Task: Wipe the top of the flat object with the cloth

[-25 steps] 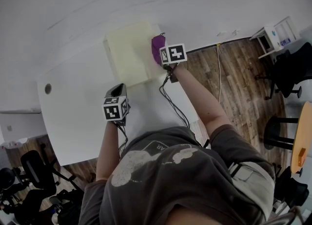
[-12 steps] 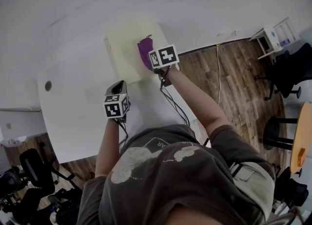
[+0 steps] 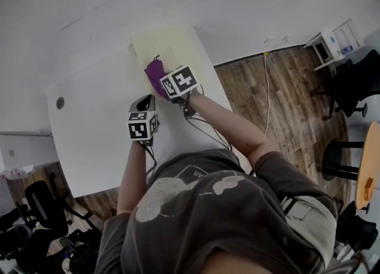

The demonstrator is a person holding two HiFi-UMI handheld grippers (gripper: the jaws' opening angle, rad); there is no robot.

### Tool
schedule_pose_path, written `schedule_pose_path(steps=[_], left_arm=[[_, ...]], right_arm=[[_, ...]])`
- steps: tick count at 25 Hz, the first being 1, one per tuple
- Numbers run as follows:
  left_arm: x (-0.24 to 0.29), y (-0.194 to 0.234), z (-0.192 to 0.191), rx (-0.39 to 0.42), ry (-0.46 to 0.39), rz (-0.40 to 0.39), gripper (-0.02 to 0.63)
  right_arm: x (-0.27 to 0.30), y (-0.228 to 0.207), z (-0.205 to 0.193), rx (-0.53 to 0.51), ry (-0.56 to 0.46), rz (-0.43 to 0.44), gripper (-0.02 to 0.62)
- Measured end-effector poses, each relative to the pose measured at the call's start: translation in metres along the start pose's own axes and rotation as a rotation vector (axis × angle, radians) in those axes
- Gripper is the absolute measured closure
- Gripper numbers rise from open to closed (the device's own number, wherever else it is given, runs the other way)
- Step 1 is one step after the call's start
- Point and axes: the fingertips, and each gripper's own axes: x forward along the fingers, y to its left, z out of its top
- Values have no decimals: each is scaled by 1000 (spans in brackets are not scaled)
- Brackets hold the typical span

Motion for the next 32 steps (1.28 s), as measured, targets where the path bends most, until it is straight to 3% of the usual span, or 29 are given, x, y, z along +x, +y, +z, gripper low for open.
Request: schedule_pose_path(steps=[8,13,23,32], left_arm=[[-15,11,-1,-3,-11,25,610],[-19,12,-2,4,-5,25,609],[-15,2,-4,22,17,1,611],[-5,-8,-7,24,36,-22,609]], right_arm=[[14,33,-14,-30,38,44,522],[20,33,-23,-35,56,29,522],[8,1,-30,6,37,-28,522],[-22,-56,-43,79,9,-101,522]])
